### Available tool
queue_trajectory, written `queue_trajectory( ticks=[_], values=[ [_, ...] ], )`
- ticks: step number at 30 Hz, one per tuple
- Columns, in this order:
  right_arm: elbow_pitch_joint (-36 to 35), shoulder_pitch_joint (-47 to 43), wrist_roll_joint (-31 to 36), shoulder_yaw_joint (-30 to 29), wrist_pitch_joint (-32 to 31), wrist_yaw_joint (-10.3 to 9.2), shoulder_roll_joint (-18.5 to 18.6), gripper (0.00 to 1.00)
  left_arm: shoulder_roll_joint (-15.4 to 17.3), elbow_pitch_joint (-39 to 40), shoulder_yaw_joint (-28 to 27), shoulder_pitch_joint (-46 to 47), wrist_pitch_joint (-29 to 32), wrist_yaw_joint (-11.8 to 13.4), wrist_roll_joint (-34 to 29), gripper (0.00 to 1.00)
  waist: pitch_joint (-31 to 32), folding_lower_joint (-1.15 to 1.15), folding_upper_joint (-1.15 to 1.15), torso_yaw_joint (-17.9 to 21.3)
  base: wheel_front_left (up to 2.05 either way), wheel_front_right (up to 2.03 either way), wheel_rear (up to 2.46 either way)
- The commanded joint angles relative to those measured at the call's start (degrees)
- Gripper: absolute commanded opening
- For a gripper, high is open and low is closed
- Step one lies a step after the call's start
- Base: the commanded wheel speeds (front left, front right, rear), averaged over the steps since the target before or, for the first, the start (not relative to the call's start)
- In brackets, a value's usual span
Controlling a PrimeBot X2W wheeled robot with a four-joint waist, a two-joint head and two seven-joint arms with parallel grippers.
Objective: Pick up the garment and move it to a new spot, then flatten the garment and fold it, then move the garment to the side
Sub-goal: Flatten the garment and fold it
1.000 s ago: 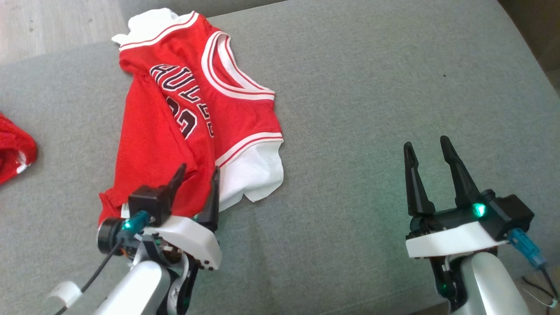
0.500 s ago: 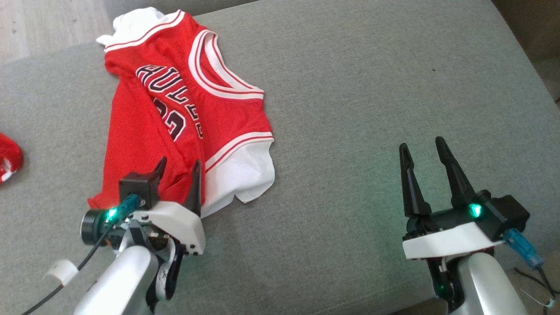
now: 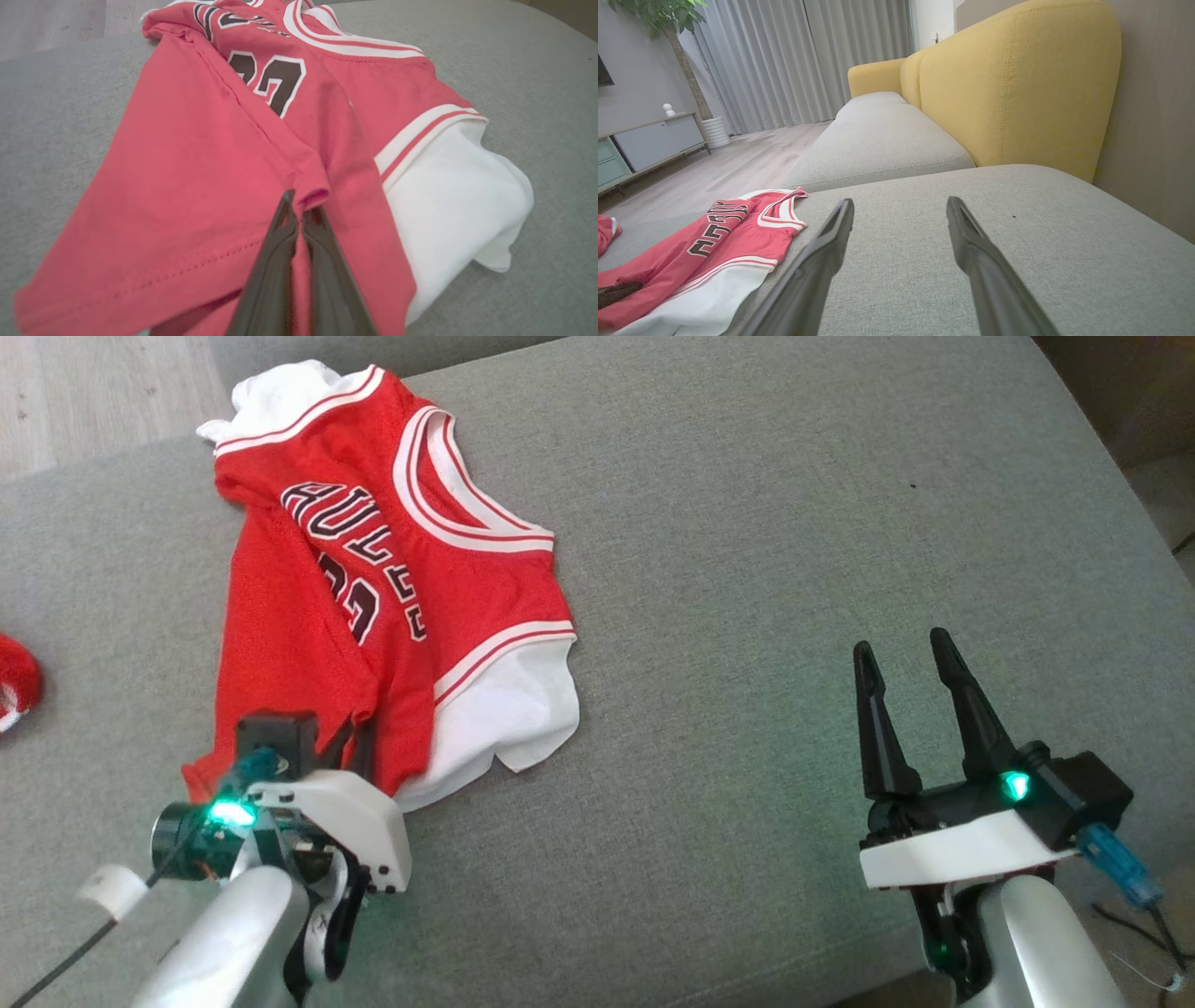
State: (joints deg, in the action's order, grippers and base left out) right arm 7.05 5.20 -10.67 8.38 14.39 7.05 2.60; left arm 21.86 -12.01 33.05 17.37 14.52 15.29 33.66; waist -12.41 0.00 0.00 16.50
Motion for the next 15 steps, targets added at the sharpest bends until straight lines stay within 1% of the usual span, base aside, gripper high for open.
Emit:
queue_trajectory(
  ticks=[1, 4, 7, 9, 10, 12, 15],
  values=[
    [-1.6, 0.4, -0.5, 1.2, 0.6, 0.44, 0.3, 1.00, 1.4, 1.5, -3.1, 2.2, -0.4, -0.2, 0.8, 0.00, 0.0, 0.00, 0.00, 0.0, 0.00, 0.00, 0.00],
    [-1.5, 0.5, -0.7, 1.3, 0.6, 0.44, 0.3, 1.00, 1.4, 1.9, -6.1, 2.6, -1.4, 0.1, 3.2, 0.00, 0.0, 0.00, 0.00, 0.1, 0.00, 0.00, 0.00],
    [-1.6, 0.3, -0.9, 1.3, 0.6, 0.44, 0.3, 1.00, 3.1, 2.7, -10.1, 3.3, -2.3, 0.6, 5.4, 0.00, 0.0, 0.00, 0.00, 0.3, 0.00, 0.00, 0.00],
    [-1.7, 0.2, -0.9, 1.3, 0.6, 0.44, 0.3, 1.00, 5.1, 3.3, -13.2, 3.7, -2.5, 0.6, 7.0, 0.00, -0.2, 0.00, 0.00, 0.4, 0.00, 0.00, 0.00],
    [-1.7, 0.2, -0.9, 1.3, 0.6, 0.44, 0.3, 1.00, 5.1, 3.3, -13.2, 3.7, -2.5, 0.6, 7.0, 0.00, -0.2, 0.00, 0.00, 0.4, 0.00, 0.00, 0.00],
    [-1.8, 0.2, -0.9, 1.1, 0.6, 0.44, 0.3, 1.00, 7.4, 3.7, -15.8, 4.3, -1.7, 0.1, 8.7, 0.00, -0.4, 0.00, 0.00, 0.3, 0.00, 0.00, 0.00],
    [-1.7, 0.6, -0.7, 1.1, 0.6, 0.44, 0.3, 1.00, 10.0, 2.8, -19.6, 5.8, 1.4, -1.8, 13.3, 0.00, -1.1, 0.00, 0.00, 0.2, 0.00, 0.00, 0.00]
  ],
)
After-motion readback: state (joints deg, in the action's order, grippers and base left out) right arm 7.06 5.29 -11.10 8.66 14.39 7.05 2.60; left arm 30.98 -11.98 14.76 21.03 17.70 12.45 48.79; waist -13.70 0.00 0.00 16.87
